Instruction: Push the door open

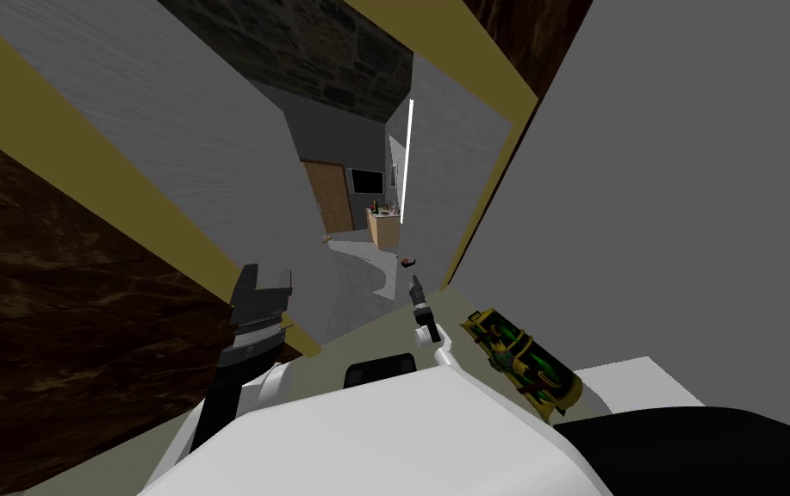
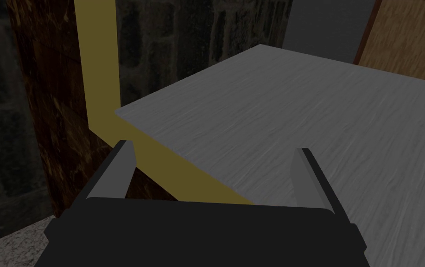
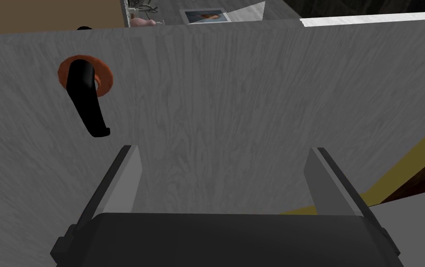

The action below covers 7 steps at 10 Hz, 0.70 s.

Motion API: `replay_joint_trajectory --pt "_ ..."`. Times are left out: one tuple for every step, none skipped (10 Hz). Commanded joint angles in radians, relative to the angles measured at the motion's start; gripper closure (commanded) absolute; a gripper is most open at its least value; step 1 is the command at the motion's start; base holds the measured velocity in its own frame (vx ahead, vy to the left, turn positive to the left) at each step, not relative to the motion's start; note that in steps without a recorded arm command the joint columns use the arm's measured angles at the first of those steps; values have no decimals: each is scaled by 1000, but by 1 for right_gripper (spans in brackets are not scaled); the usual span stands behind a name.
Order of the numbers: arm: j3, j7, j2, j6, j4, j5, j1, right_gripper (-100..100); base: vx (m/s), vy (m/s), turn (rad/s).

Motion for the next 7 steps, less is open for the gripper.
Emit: replay_joint_trajectory --pt "3 -3 -1 -7 50 -2 -23 -100 64 -129 142" --pt "3 -3 -1 -7 65 -2 -23 -100 42 -96 45" --pt "4 -6 -2 -14 102 -3 -40 -100 23 -71 70" --pt "5 -8 -3 -20 133 -4 -57 -100 36 -93 114" --pt "5 -8 -3 -20 144 -4 -57 -100 29 -85 52" --pt "6 -11 -3 -27 181 -5 -75 -100 30 -76 93" --pt "6 -11 -3 -27 184 -5 -75 -100 25 -60 41"
